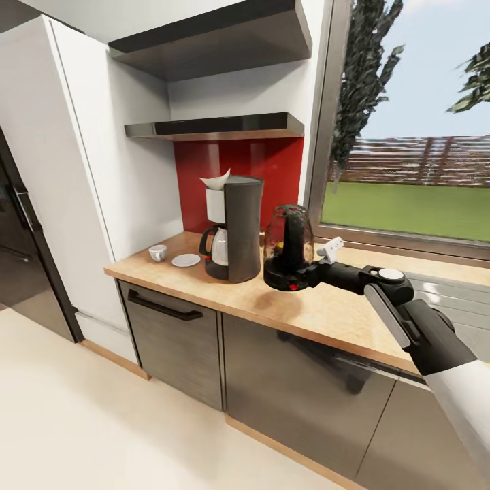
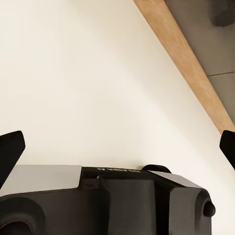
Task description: Set up a coffee station on the kitchen countertop: keep the coffee maker on the countertop, move the bottle of coffee from the kitchen shelf to the counter next to the coffee maker, place a paper coffee filter on top of the coffee maker, put the saucer next to the coffee maker with the coffee cup on the saucer, and place the electric kettle next to the coffee maker.
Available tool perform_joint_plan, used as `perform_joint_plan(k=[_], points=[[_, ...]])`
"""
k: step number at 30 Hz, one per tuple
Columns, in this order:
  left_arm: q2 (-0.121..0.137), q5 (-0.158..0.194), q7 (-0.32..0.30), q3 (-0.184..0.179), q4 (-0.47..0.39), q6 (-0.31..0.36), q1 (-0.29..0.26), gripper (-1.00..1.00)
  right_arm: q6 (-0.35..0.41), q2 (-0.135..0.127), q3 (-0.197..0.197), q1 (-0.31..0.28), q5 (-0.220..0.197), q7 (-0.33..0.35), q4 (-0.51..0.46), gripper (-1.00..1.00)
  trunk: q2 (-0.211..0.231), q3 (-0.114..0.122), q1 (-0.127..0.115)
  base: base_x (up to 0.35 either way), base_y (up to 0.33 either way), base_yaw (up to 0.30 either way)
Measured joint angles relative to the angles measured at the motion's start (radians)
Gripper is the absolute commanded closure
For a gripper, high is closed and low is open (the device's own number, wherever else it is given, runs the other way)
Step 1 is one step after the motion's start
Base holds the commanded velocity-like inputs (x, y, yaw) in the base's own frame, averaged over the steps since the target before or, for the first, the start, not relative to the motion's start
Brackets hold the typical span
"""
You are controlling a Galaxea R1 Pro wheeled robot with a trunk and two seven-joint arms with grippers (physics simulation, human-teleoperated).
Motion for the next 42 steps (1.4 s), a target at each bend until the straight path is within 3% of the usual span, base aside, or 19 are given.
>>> perform_joint_plan(k=[2,7,23,28,42], points=[[0.0,0.0,0.0,0.0,0.0,0.0,0.0,-1.0,0.001,0.001,0.0,0.0,-0.039,0.0,0.0,1.0,0.0,0.0,0.0,0.0,0.008,0.0],[0.0,0.0,0.0,0.001,0.0,0.0,0.0,-1.0,0.0,0.002,0.0,0.001,-0.064,-0.001,0.0,1.0,0.0,0.0,0.0,0.0,0.039,0.0],[0.001,0.0,0.0,0.001,0.0,0.001,0.0,-1.0,-0.008,0.014,0.004,0.009,-0.065,-0.006,0.012,1.0,0.0,0.0,0.0,0.033,0.035,0.0],[0.002,0.0,0.0,0.001,0.0,0.0,0.0,-1.0,-0.009,0.038,0.004,0.009,-0.063,-0.007,0.013,1.0,0.0,0.0,0.0,0.011,0.036,0.0],[0.002,0.0,0.0,0.001,0.0,0.0,0.0,-1.0,-0.009,0.04,0.003,0.009,-0.061,-0.008,0.015,1.0,0.0,0.0,0.0,0.0,0.035,0.0]])
